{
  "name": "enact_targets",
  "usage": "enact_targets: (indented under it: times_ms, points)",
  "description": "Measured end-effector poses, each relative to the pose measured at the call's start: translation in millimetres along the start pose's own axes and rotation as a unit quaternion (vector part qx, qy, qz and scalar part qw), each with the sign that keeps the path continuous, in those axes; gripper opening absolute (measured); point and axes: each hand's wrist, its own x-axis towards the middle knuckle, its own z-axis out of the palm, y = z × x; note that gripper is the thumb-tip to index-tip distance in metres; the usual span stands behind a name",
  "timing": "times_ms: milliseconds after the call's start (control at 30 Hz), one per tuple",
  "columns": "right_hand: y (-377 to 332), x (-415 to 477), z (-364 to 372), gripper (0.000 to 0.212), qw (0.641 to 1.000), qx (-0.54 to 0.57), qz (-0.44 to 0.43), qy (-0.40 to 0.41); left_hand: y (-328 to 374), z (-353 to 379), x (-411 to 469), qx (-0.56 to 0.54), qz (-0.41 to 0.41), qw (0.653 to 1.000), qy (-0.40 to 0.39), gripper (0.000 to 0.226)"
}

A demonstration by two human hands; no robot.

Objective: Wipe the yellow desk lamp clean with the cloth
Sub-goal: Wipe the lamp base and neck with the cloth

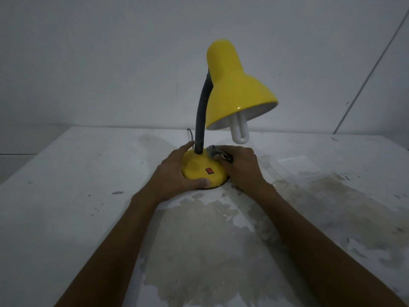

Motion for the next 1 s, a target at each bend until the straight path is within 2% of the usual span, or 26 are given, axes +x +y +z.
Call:
enact_targets:
  times_ms: [133,333,433,633,700,867,1000]
  points:
    - [-15,-12,0,0.023,0.996,-0.019,-0.089,-0.010,-1,0,2,-0.001,0.002,1.000,-0.003,0.121]
    - [-39,-18,11,0.027,0.985,0.010,-0.159,-0.067,-3,-1,0,-0.038,0.015,0.999,0.010,0.118]
    - [-21,-9,0,0.029,0.985,-0.005,-0.135,-0.106,0,-1,-2,-0.021,0.003,1.000,0.001,0.126]
    - [9,3,-12,0.027,0.999,-0.009,-0.037,-0.022,2,-3,-2,0.003,0.000,1.000,-0.011,0.130]
    - [-1,1,-5,0.025,0.998,-0.024,-0.054,-0.030,1,-3,-1,-0.002,0.001,1.000,-0.013,0.133]
    - [-38,-10,19,0.029,0.985,-0.007,-0.156,-0.074,-5,-1,1,-0.056,0.012,0.998,0.008,0.130]
    - [-30,-1,15,0.035,0.983,-0.051,-0.146,-0.102,-5,0,0,-0.046,0.013,0.999,0.005,0.130]
